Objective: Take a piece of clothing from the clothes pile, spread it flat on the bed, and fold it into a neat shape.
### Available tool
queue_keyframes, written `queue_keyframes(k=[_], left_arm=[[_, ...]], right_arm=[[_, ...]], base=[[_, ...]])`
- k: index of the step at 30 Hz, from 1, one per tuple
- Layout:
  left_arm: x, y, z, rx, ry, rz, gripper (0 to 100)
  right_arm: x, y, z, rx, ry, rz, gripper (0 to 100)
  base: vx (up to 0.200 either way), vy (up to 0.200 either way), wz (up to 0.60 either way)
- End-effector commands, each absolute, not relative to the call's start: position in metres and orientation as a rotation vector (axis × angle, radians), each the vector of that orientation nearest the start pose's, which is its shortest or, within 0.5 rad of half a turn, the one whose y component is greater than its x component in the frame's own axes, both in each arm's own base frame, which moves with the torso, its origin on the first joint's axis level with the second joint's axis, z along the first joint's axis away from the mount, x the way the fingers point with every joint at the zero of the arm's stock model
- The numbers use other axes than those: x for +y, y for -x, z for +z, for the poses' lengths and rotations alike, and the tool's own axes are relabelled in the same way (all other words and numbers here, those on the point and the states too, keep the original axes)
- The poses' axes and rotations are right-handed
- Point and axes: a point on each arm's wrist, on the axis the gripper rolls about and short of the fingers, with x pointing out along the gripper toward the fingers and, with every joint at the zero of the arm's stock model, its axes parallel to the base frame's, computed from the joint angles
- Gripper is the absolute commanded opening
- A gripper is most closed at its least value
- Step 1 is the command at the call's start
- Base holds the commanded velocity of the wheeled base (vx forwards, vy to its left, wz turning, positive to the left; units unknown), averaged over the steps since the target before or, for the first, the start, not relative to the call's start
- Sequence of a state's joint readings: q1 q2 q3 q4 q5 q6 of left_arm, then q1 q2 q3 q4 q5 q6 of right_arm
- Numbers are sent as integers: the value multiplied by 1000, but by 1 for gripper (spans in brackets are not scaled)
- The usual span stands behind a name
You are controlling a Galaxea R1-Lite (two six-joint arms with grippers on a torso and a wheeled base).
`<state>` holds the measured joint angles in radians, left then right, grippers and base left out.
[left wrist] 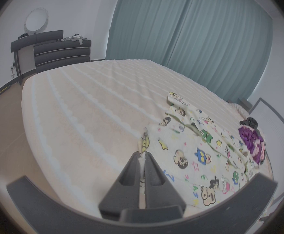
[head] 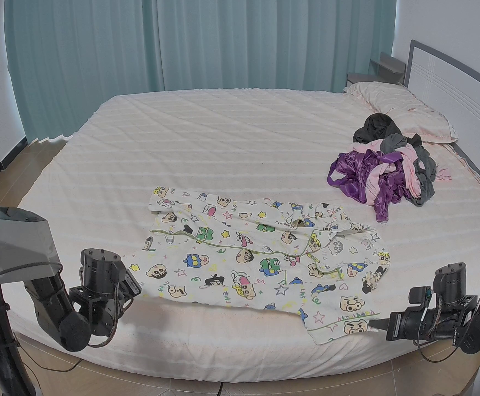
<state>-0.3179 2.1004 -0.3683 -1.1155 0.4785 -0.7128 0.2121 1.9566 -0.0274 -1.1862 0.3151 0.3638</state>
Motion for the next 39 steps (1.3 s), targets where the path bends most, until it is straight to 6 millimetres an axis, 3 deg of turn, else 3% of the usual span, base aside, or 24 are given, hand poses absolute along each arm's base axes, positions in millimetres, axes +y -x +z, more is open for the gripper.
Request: queue_keyframes(k=[1,22,33,34,39], left_arm=[[-80,-244,12,535,402,324,0],[-76,-191,-9,731,253,313,0],[-75,-186,-16,765,239,319,0],[-76,-186,-16,764,240,317,100],[-75,-182,-15,765,234,316,100]], right_arm=[[44,-174,30,855,-374,353,0],[38,-146,29,1047,-331,313,0],[37,-141,25,1110,-315,310,0],[37,-141,25,1113,-314,311,100],[37,-140,25,1112,-315,311,100]], base=[[0,0,0],[0,0,0],[0,0,0],[0,0,0],[0,0,0]])
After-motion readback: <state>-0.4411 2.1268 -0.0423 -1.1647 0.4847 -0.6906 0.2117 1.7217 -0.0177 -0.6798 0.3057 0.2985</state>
